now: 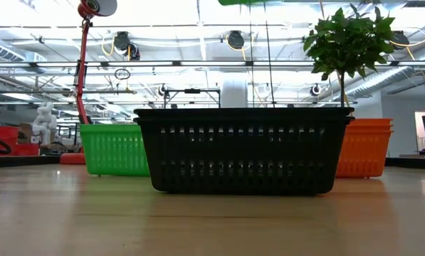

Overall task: Stack baskets by color
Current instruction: Stack the bottom green bin on top of the top green bin

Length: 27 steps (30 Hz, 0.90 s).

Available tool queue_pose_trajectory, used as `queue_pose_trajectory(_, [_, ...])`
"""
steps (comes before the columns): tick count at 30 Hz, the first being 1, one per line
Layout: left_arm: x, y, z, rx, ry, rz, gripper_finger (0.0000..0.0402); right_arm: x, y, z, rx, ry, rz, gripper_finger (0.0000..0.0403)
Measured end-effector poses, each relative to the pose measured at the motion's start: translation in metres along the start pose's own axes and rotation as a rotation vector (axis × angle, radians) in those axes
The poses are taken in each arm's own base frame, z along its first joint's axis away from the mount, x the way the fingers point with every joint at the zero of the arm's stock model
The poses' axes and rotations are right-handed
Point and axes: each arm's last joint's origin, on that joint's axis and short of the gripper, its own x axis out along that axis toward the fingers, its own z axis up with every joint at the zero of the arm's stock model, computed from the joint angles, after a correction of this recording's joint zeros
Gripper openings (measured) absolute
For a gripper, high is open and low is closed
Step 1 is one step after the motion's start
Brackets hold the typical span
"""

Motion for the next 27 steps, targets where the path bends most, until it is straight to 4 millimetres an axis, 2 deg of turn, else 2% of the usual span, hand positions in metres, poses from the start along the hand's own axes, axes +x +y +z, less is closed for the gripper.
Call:
queue_pose_trajectory(5, [0.000, 0.000, -0.001, -0.014, 0.002, -0.002, 0.0046, 0.000, 0.000, 0.000, 0.001, 0.005, 0.001, 0.0004])
queue_pose_trajectory(9, [0.000, -0.002, -0.001, -0.016, 0.012, -0.018, 0.0013, 0.000, 0.000, 0.000, 0.008, 0.008, -0.002, 0.0004])
queue_pose_trajectory(11, [0.000, -0.002, -0.002, -0.021, 0.013, -0.020, 0.0011, 0.000, 0.000, 0.000, 0.019, 0.009, -0.006, 0.0004])
queue_pose_trajectory(15, [0.000, -0.003, -0.003, -0.019, 0.041, -0.023, 0.0026, 0.000, -0.005, 0.003, 0.176, -0.013, -0.067, 0.0013])
queue_pose_trajectory(18, [0.000, -0.005, -0.003, -0.013, 0.077, -0.021, 0.0018, 0.000, -0.007, 0.004, 0.303, -0.034, -0.088, 0.0046])
queue_pose_trajectory(22, [0.000, -0.007, -0.001, 0.002, 0.109, -0.012, 0.0010, -0.002, -0.009, 0.006, 0.500, -0.036, -0.143, 0.0109])
queue_pose_trajectory(27, [-0.001, -0.010, -0.002, 0.031, 0.211, 0.006, 0.0013, -0.007, -0.002, 0.008, 0.594, 0.030, -0.177, 0.0185])
